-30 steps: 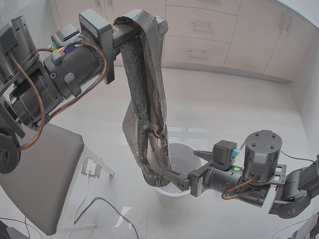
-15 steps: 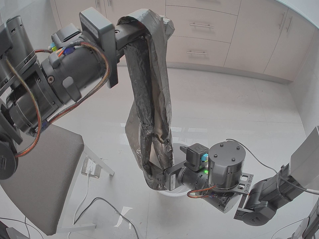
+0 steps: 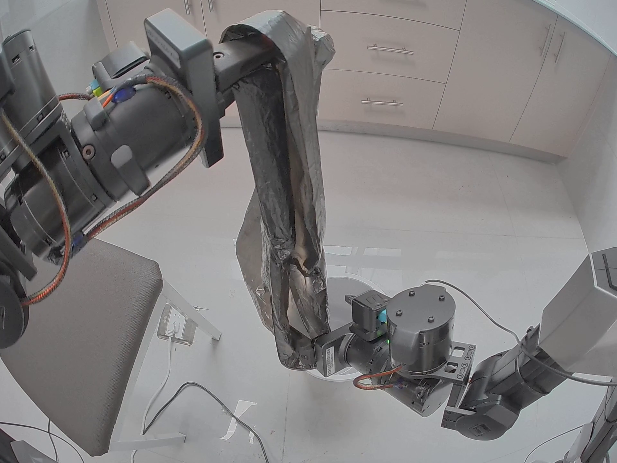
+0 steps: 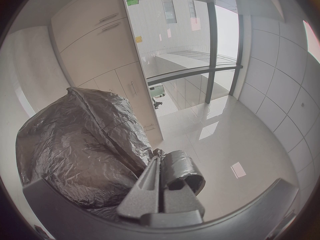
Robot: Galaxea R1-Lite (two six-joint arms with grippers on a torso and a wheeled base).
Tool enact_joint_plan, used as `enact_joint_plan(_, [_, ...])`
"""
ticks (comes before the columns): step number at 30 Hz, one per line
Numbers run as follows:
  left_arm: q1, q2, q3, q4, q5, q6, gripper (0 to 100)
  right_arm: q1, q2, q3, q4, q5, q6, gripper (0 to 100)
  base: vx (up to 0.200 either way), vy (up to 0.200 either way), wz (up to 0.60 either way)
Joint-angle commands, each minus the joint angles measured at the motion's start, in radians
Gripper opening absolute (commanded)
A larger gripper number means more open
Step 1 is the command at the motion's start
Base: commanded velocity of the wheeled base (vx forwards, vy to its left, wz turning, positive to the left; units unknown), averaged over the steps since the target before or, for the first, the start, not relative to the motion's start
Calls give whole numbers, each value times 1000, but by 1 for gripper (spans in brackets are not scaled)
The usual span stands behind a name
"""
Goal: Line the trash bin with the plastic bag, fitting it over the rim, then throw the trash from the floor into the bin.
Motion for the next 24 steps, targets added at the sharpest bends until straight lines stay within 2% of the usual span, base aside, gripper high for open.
enact_joint_plan(1, [0, -8, 0, -1, 1, 0, 0, 0, 12, 6, 0, 0, 0, 100, 0, 0, 0])
enact_joint_plan(7, [0, -9, 5, 2, -1, 0, 0, -5, 20, 28, -2, -1, 3, 100, 0, 0, 0])
enact_joint_plan(8, [0, -9, 12, -3, -1, 0, 0, -6, 20, 34, -2, -1, 3, 0, 0, 0, 0])
enact_joint_plan(18, [6, -18, 41, -4, -6, -3, 0, -19, -3, 92, -2, 4, -4, 0, 0, 0, 0])
enact_joint_plan(24, [9, -43, 80, -4, -10, -2, 0, -51, -83, 193, 3, 17, -29, 0, 0, 0, 0])
